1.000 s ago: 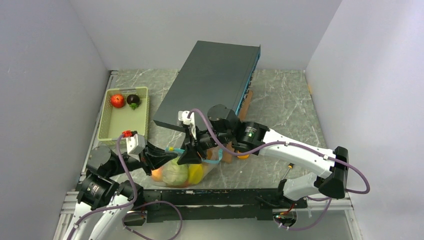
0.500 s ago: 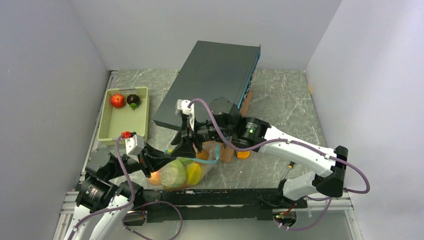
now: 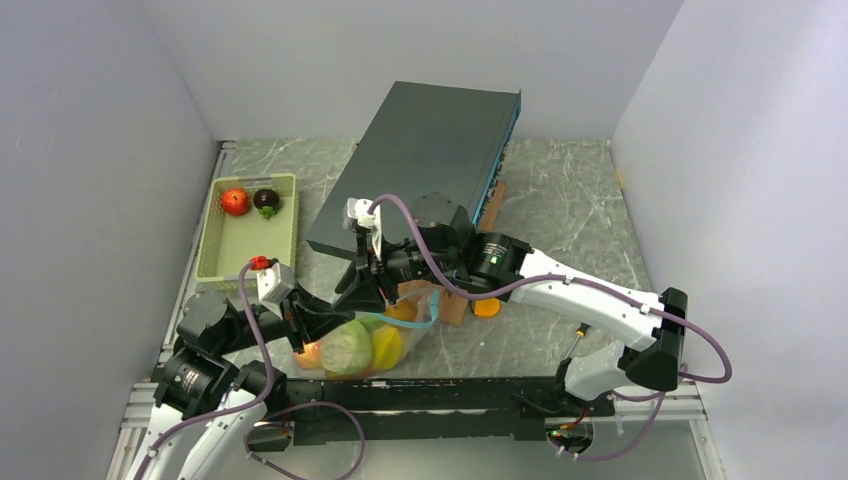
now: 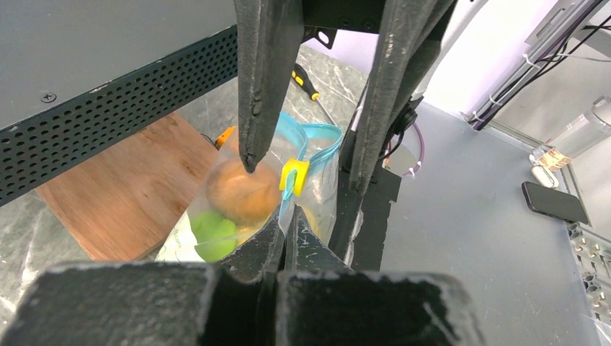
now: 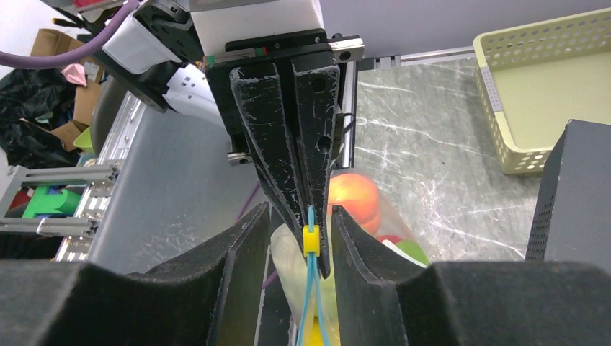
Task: Place the food in the zip-top bag and seal the zipper
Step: Zip the zipper food storage bag at the center of the board.
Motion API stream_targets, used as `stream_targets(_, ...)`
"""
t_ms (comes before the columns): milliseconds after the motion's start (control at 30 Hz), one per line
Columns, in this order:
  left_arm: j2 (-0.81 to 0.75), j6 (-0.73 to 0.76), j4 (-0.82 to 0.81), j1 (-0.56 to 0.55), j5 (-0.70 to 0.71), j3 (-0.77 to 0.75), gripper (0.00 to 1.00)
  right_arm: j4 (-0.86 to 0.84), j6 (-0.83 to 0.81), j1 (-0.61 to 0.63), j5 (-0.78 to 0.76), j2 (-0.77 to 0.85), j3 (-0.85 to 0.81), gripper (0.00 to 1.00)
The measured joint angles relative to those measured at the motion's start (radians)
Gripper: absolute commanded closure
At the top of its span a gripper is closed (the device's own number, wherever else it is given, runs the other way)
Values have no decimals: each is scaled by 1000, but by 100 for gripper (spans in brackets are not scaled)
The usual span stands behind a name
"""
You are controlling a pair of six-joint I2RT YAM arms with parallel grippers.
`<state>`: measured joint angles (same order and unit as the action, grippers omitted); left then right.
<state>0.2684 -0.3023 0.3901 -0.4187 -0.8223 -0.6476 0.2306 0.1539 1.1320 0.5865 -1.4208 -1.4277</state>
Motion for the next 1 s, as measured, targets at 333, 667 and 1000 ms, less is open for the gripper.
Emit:
stream_targets(333, -29, -3, 6, 0, -1, -13, 100, 0, 4, 0, 0, 0, 0, 70)
stream_targets(667, -34, -15, 15, 0, 1, -23, 100, -7, 11, 0, 18, -1, 10, 84)
stream_targets(1000, -45, -37, 21, 0, 17, -24, 100, -23, 11, 0, 21, -4, 17, 79)
